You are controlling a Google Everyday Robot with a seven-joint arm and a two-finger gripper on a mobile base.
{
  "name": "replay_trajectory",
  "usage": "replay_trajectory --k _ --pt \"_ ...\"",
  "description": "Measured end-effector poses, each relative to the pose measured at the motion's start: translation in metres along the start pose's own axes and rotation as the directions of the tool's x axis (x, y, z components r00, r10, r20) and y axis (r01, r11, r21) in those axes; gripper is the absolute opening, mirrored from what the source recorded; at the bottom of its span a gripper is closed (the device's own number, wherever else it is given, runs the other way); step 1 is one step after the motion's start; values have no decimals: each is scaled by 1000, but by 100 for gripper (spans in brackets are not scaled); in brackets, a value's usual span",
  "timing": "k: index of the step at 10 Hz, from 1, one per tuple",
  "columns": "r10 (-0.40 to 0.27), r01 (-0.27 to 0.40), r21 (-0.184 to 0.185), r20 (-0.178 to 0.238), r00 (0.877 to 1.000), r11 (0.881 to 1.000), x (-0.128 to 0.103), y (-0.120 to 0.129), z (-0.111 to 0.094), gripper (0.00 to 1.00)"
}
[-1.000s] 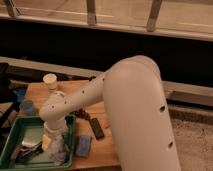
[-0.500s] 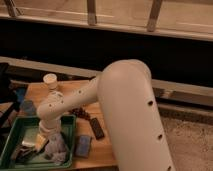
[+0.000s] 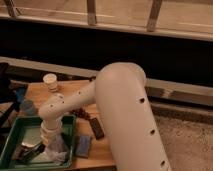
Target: Place towel in metal cup
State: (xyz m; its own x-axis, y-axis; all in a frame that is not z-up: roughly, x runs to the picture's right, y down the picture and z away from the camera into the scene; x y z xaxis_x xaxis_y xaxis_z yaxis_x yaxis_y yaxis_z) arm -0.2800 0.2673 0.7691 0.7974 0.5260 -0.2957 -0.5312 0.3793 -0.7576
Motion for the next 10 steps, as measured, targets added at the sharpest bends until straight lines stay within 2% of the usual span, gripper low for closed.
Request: replay_trajectory --k 2,3,5,7,8,10 --pt "-6 6 1 2 1000 1000 -2 3 0 9" --pt "-3 2 26 8 1000 1000 1 2 -8 1" --pt "2 -3 82 22 1000 997 4 -1 -32 0" --pt "17 -23 157 38 999 987 5 -15 -72 0" --pt "28 -36 180 47 999 983 6 -23 -85 0" --pt "101 -119 213 92 991 970 8 -54 -111 0"
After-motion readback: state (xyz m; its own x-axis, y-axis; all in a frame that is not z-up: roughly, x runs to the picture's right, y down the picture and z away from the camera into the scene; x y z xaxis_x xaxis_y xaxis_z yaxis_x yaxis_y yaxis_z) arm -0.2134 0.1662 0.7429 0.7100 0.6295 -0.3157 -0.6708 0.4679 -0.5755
